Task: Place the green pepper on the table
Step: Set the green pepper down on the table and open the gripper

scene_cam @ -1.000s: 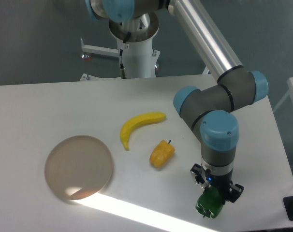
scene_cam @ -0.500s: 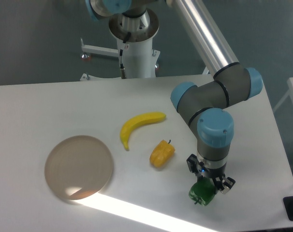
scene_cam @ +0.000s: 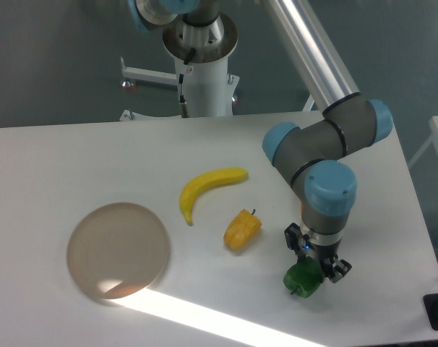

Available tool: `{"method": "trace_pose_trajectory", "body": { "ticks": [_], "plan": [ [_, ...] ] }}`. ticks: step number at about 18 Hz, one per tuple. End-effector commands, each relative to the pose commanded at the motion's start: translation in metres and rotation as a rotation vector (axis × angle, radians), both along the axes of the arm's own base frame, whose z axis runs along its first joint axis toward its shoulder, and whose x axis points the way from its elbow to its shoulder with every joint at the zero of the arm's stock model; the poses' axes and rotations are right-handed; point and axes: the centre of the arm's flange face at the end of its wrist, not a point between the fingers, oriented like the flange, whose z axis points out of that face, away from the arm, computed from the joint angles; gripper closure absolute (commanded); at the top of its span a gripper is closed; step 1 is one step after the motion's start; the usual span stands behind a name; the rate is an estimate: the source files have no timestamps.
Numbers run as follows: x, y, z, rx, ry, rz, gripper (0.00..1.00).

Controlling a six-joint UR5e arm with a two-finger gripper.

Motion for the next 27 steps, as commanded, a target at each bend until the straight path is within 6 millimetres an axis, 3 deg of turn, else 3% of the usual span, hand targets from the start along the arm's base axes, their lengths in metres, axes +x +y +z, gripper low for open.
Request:
{"method": "trace_pose_trajectory", "body": {
  "ticks": [2, 27],
  "plan": [
    [0.0, -0.004, -0.009, -0.014, -0.003, -0.041, 0.58],
    [0.002, -0.005, -0.022, -0.011, -0.004, -0.037, 0.55]
  ]
}}
